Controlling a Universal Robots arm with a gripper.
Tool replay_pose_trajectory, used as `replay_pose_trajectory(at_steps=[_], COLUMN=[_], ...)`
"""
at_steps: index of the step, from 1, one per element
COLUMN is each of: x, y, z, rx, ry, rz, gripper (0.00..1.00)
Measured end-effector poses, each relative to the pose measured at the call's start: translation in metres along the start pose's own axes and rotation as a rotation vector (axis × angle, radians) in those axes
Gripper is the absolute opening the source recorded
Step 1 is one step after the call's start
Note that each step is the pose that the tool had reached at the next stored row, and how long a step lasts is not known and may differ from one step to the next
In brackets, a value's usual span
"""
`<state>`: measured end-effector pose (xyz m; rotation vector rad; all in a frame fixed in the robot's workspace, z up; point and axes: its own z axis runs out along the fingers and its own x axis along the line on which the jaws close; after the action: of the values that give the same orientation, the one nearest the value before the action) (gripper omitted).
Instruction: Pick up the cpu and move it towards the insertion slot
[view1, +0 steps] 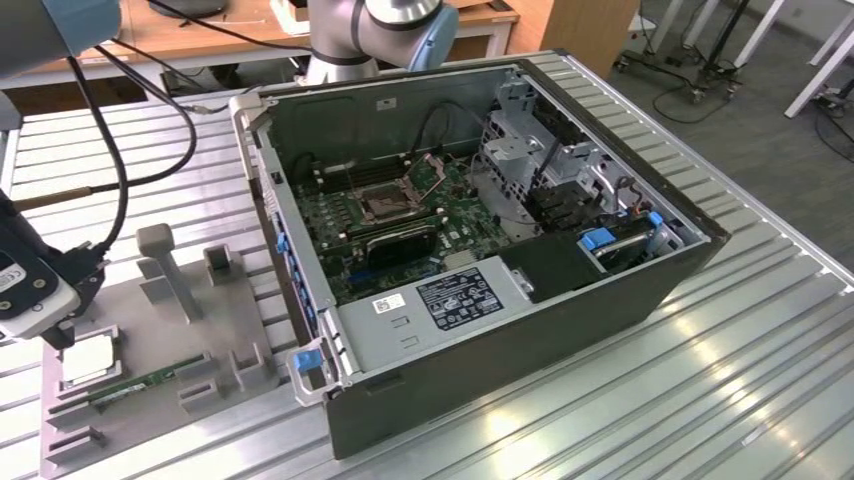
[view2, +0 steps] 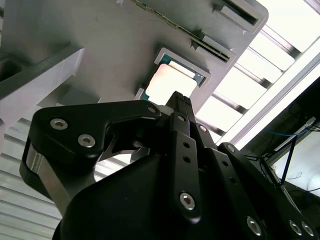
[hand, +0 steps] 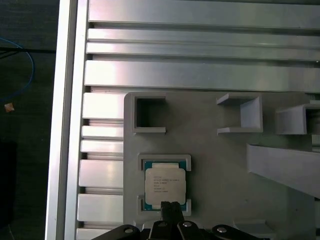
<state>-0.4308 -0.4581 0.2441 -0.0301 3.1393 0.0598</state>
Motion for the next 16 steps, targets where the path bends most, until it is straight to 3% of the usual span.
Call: replay_pose_trajectory(at_steps=[12, 14, 16], x=[0.0000, 0.0000, 0.0000], y=[0.0000, 0.0000, 0.0000], z=[0.0011, 0.0012, 0.0012], rx=[0.0000, 0.0000, 0.0000], ry=[0.0000, 0.0000, 0.0000], rz=[0.000, 0.000, 0.000], gripper=[0.11, 0.24, 0.29])
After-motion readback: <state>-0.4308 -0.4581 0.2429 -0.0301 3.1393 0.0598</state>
